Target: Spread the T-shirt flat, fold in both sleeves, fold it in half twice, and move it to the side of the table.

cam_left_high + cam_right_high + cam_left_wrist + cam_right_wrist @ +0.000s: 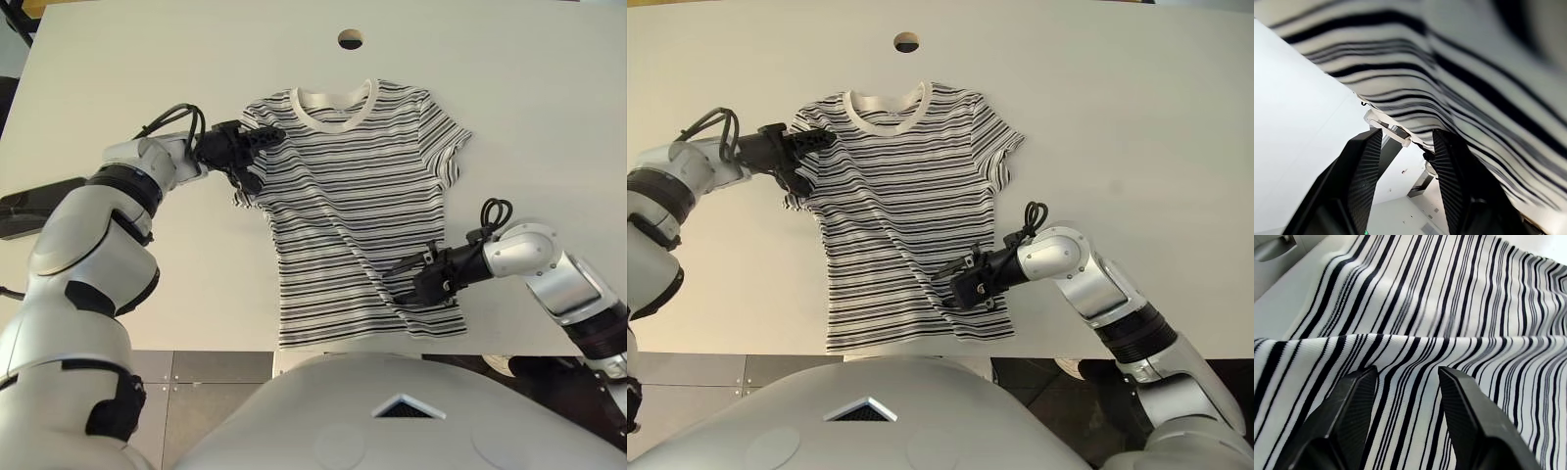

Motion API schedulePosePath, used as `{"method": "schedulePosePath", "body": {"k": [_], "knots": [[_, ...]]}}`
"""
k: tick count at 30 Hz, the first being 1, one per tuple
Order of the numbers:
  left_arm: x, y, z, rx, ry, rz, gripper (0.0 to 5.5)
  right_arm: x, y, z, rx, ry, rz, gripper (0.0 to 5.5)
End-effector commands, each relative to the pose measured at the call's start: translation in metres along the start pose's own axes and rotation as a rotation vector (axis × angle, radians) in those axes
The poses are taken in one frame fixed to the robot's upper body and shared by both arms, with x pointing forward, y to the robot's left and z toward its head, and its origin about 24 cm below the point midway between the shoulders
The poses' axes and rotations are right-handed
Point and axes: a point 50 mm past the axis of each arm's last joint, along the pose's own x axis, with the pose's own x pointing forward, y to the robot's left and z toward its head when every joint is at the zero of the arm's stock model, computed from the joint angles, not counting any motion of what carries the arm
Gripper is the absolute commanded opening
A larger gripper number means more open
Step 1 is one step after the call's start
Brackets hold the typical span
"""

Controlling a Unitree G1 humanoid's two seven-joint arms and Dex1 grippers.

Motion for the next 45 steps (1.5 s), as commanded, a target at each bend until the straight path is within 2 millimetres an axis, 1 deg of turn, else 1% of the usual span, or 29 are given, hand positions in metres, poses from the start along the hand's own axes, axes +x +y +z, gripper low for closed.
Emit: {"method": "schedulePosePath", "body": {"k": [1,3,5,8,9,10,11,12,15,17,19,21,23,25,28,32,34,42,44,45], "knots": [[-0.013,0.002,-0.021,-0.007,0.062,0.043,1.91,-0.008,-0.001,-0.003,0.003,0.052,-0.014,2.33],[-0.013,0.015,-0.026,-0.121,0.108,0.169,1.91,-0.016,-0.009,0.004,-0.004,0.019,-0.060,2.33],[-0.013,0.026,-0.028,-0.208,0.114,0.277,1.91,-0.025,-0.018,0.012,0.003,-0.042,-0.109,2.33],[-0.021,0.041,-0.028,-0.392,0.130,0.413,1.91,-0.041,-0.041,0.024,0.011,-0.171,-0.260,2.33],[-0.026,0.042,-0.029,-0.549,0.179,0.450,1.91,-0.047,-0.050,0.025,0.017,-0.200,-0.329,2.33],[-0.032,0.039,-0.030,-0.722,0.239,0.476,1.91,-0.053,-0.057,0.023,0.021,-0.214,-0.396,2.33],[-0.038,0.033,-0.030,-0.925,0.310,0.498,1.91,-0.059,-0.063,0.020,0.030,-0.223,-0.460,2.33],[-0.044,0.027,-0.029,-1.087,0.366,0.509,1.91,-0.063,-0.066,0.017,0.038,-0.228,-0.503,2.33],[-0.056,0.008,-0.020,-1.501,0.475,0.489,1.91,-0.071,-0.068,0.011,0.050,-0.226,-0.569,2.33],[-0.065,-0.004,-0.005,-1.847,0.493,0.488,1.91,-0.073,-0.069,0.009,0.053,-0.229,-0.593,2.33],[-0.070,-0.014,0.011,-2.140,0.490,0.469,1.91,-0.074,-0.070,0.007,0.055,-0.230,-0.605,2.33],[-0.072,-0.020,0.028,-2.358,0.470,0.430,1.91,-0.075,-0.070,0.006,0.058,-0.227,-0.614,2.33],[-0.073,-0.025,0.042,-2.516,0.458,0.406,1.91,-0.075,-0.070,0.005,0.060,-0.225,-0.619,2.33],[-0.076,-0.027,0.049,-2.615,0.459,0.392,1.91,-0.074,-0.070,0.004,0.061,-0.225,-0.620,2.33],[-0.077,-0.032,0.064,-2.763,0.447,0.319,1.91,-0.073,-0.069,0.001,0.062,-0.218,-0.622,2.33],[-0.076,-0.041,0.079,-2.880,0.490,0.215,1.91,-0.072,-0.069,0.001,0.057,-0.218,-0.620,2.33],[-0.074,-0.042,0.082,-2.917,0.482,0.193,1.91,-0.071,-0.069,0.001,0.056,-0.215,-0.618,2.33],[-0.061,-0.042,0.085,-2.968,0.450,0.179,1.91,-0.069,-0.069,-0.002,0.052,-0.201,-0.618,2.33],[-0.058,-0.041,0.085,-2.976,0.436,0.181,1.57,-0.069,-0.068,-0.003,0.051,-0.195,-0.616,2.33],[-0.056,-0.041,0.086,-2.977,0.431,0.180,1.51,-0.068,-0.068,-0.003,0.051,-0.193,-0.616,2.33]]}}
